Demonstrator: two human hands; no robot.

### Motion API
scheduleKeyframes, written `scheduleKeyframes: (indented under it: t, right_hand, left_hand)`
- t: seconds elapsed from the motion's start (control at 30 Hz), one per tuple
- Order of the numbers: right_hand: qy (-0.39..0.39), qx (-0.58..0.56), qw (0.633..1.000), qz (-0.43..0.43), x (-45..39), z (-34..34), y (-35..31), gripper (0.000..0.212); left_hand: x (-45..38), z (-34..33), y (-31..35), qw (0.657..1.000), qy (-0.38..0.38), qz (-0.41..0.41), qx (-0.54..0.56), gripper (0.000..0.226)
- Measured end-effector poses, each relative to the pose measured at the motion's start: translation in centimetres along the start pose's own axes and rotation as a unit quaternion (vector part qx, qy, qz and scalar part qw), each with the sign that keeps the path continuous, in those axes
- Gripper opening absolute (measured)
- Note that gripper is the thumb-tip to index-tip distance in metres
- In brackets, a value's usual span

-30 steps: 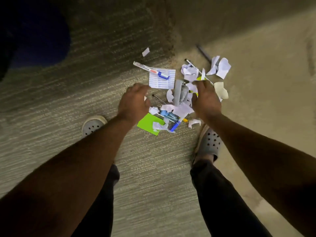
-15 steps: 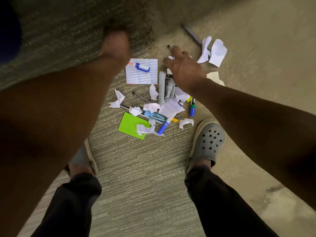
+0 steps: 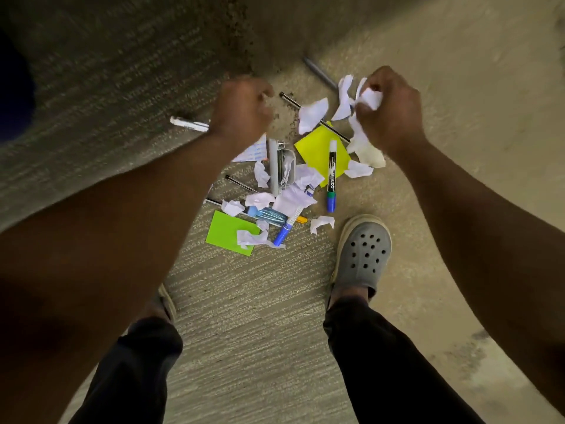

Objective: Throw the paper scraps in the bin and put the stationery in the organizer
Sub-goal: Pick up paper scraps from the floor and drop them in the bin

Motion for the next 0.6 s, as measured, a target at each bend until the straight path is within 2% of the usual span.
scheduleKeyframes:
  t: [0.07, 0.2, 0.33, 0.47, 0.6]
  right_hand:
    - [-0.013, 0.03, 0.999, -0.033, -0.7, 0.6, 1.5, 0.027]
    - [-0.076, 0.045, 0.996, -0.028, -2.4, 0.1, 2.7, 0.046]
    - [-0.136, 0.089, 0.987, -0.012, -3.5, -1.0, 3.0, 0.063]
    - [-0.118, 0.096, 0.988, 0.032, -3.2, -2.3, 2.9, 0.054]
    - [-0.067, 0.087, 0.994, 0.024, -3.0, -3.0, 3.1, 0.042]
  left_hand:
    - [-0.3, -1.2, 2.7, 0.999, -0.028, -0.035, 0.015, 0.03]
    - [-1.9, -3.8, 6.4, 0.996, -0.048, -0.066, 0.025, 0.039]
    - [-3.7, -6.8, 8.0, 0.997, -0.048, -0.057, -0.037, 0.058]
    - [-4.3, -8.2, 8.1, 0.999, 0.011, 0.001, -0.047, 0.045]
    - [-3.8, -7.8, 7.2, 0.998, 0.017, -0.046, -0.039, 0.029]
Point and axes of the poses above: each hand's wrist, its own x-axis away from the middle knuckle, its own z-axis out of the back of the hand, y = z × x, the point moved 1 cm from there along -x, towards the middle knuckle, and after that the axes turned 3 degrees about -y, right-handed, at the moved point
